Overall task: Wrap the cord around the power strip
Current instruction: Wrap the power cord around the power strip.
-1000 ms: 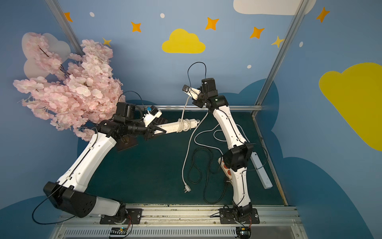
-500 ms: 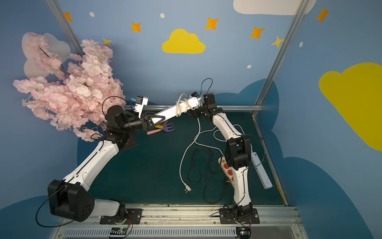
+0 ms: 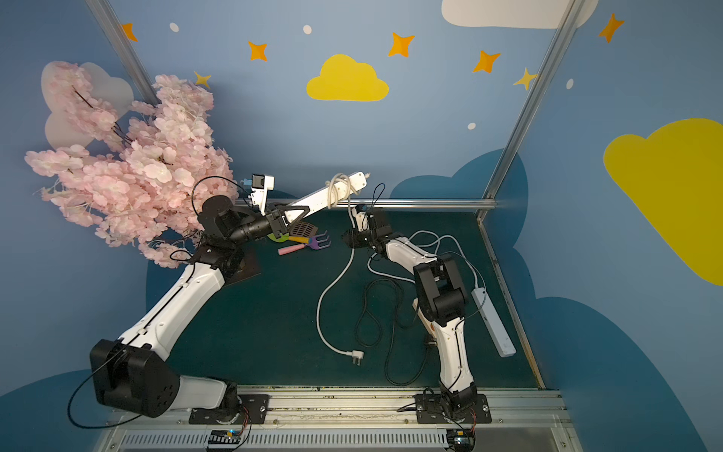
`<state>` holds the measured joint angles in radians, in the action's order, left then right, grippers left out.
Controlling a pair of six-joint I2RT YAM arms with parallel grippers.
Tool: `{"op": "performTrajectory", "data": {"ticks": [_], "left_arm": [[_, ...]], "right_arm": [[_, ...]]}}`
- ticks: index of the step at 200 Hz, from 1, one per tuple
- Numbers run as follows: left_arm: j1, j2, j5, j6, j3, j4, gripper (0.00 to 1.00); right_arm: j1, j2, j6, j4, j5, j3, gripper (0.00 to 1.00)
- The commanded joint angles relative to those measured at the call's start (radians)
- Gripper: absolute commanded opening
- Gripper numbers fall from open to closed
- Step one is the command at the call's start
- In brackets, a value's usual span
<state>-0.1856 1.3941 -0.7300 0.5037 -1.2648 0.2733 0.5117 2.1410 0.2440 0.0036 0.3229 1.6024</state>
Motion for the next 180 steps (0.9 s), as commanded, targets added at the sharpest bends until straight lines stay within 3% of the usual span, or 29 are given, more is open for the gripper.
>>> {"op": "performTrajectory", "data": {"ticks": [1,10,60,79,96,113,144,180], "left_arm": [[0.042,0.000,0.214,-0.115,-0.077,-0.051,0.02],[0.058,0.018,0.265,-0.124,-0.083,-0.068,0.03],[0.029,0.092,0.457,-0.385,-0.126,-0.219,0.02],[-0.032,0.108,0.546,-0.554,-0.139,-0.327,0.03],[-0.095,0.123,0.620,-0.705,-0.151,-0.463,0.02],[-0.123,0.120,0.650,-0.794,-0.136,-0.584,0.03],[-0.126,0.112,0.507,-0.833,-0.181,-0.865,0.02],[-0.143,0.111,0.136,-0.914,-0.269,-1.125,0.03]], "right_arm": [[0.076,-0.173,-0.156,-0.052,-0.083,-0.086,0.04],[0.106,-0.217,-0.235,-0.112,-0.106,-0.108,0.00],[0.297,-0.456,-0.737,-0.416,-0.164,-0.168,0.00],[0.358,-0.513,-0.869,-0.418,-0.304,-0.149,0.00],[0.364,-0.539,-0.991,-0.423,-0.427,-0.089,0.00],[0.323,-0.550,-1.047,-0.450,-0.438,0.002,0.00],[0.201,-0.517,-1.114,-0.441,-0.375,0.140,0.00],[0.055,-0.328,-1.130,-0.511,-0.279,0.397,0.00]]}}
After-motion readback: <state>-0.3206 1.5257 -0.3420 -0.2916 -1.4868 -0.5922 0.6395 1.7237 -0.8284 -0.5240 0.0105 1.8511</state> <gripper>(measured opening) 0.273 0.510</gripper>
